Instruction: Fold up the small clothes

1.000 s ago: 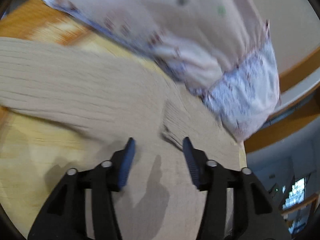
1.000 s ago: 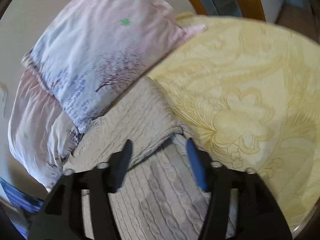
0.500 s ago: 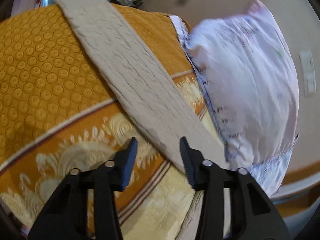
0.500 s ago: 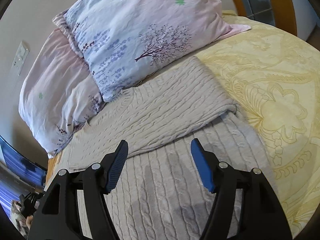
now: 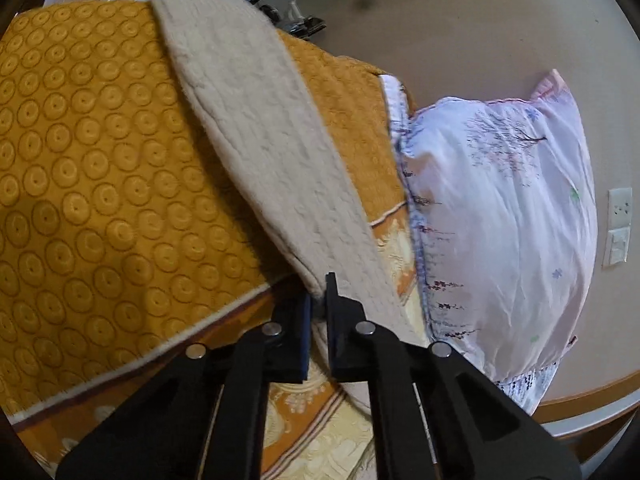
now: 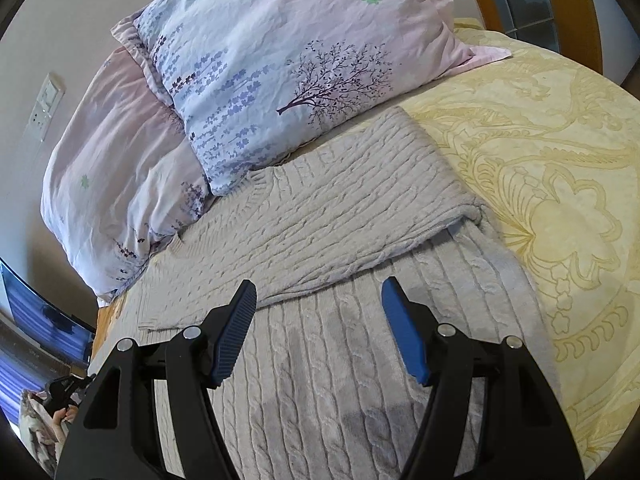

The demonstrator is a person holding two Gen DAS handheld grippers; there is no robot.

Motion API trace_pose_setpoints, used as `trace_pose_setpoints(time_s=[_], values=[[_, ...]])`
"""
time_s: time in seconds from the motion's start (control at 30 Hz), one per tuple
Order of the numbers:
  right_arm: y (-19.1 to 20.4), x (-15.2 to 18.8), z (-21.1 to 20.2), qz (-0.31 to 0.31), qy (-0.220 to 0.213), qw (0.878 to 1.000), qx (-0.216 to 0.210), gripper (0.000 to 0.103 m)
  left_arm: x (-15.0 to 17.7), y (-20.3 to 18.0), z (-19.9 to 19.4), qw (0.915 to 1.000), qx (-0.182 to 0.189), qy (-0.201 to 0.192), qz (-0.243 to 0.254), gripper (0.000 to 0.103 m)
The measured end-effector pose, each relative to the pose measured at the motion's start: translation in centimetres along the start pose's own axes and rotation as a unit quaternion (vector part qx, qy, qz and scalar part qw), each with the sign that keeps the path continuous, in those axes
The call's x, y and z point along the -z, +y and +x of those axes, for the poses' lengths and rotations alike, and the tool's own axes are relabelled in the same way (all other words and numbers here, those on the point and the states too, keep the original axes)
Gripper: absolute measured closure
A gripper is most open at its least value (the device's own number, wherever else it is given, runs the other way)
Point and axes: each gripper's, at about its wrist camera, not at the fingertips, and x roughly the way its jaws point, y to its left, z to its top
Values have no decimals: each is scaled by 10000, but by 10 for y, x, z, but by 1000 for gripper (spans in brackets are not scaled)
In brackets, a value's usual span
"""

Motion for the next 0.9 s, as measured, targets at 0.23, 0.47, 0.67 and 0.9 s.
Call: trace_pose_setpoints(time_s=[0.23, 0.47, 0.67, 0.9], values=[[3, -3, -3, -112, -74, 9999, -81, 36, 31, -87, -6, 9903, 1148, 154, 763, 98], [4, -3, -7, -186, -118, 9997, -92, 36, 119, -175, 32, 9600, 2031, 963, 1670, 98], [14, -3, -9, -403, -125, 9991, -110, 36, 225, -205, 98, 9322, 1923, 1984, 2338, 97], [53, -6, 0, -1178, 150, 9926, -248, 36, 286, -181, 131, 9014, 1172, 2944, 2950, 69]])
